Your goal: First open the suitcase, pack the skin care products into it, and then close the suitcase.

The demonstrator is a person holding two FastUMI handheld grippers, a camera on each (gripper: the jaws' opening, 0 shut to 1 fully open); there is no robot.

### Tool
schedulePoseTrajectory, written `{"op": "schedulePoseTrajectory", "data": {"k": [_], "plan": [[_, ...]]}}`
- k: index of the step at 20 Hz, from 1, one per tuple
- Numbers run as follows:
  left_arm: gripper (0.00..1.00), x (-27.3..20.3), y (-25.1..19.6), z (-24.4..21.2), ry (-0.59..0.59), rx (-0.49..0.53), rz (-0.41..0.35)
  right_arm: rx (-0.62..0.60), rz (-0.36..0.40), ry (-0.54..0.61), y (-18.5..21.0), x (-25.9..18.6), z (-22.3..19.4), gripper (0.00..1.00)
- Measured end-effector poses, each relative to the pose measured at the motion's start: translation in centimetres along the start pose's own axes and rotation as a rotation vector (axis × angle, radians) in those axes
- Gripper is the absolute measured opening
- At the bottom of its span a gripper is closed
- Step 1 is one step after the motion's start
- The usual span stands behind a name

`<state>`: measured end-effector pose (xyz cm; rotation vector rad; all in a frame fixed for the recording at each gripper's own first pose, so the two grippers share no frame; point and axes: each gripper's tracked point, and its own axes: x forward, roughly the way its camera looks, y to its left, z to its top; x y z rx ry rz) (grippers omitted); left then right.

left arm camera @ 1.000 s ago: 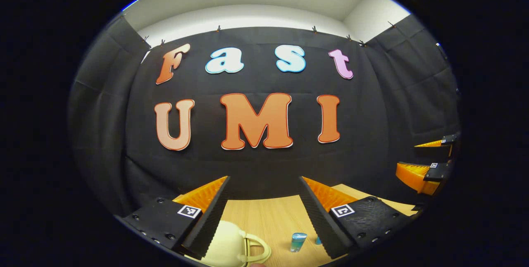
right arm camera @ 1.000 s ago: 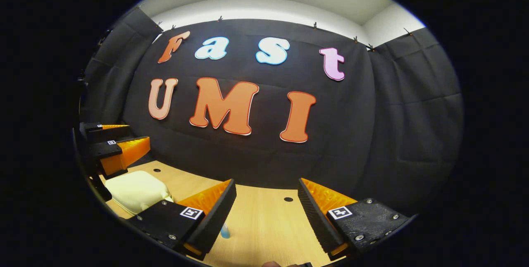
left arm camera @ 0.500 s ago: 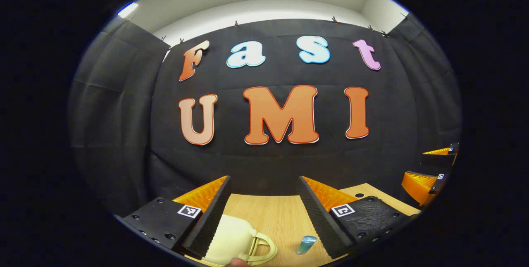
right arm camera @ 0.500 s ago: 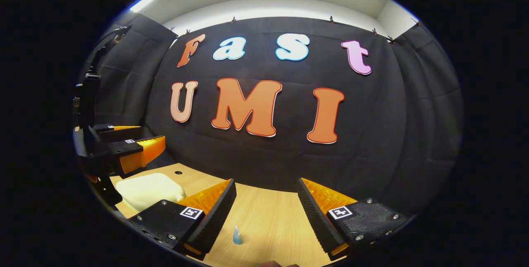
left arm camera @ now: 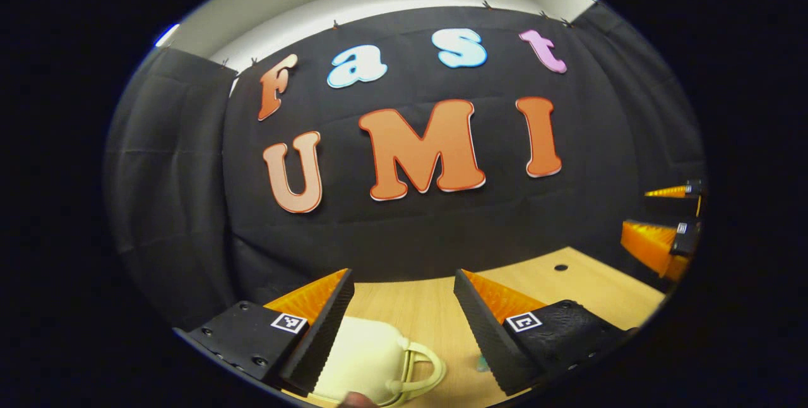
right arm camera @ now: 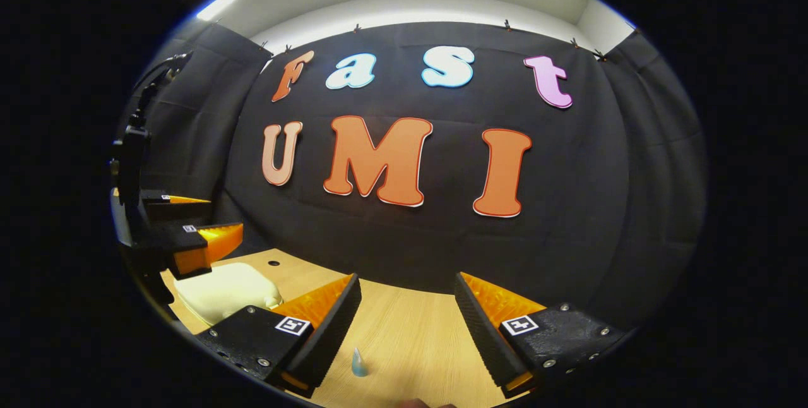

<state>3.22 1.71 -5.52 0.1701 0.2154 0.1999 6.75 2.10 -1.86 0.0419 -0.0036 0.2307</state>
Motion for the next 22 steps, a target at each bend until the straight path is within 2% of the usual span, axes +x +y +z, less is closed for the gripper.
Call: {"op": "schedulePoseTrajectory", "data": {"k": [1, 9, 22], "plan": [[0.98, 0.4, 0.0, -1.1, 0.019, 0.033, -0.004, 0.000, -0.010, -0.002, 0.0, 0.3, 0.1, 0.95], [0.98, 1.7, -3.3, -11.4, 0.188, 0.307, -0.173, -0.030, -0.084, 0.018, -1.3, 1.5, -0.4, 0.94], [0.97, 2.1, -5.8, -22.6, 0.329, 0.687, -0.326, -0.029, -0.181, 0.063, -4.1, 1.3, -2.0, 0.94]]}}
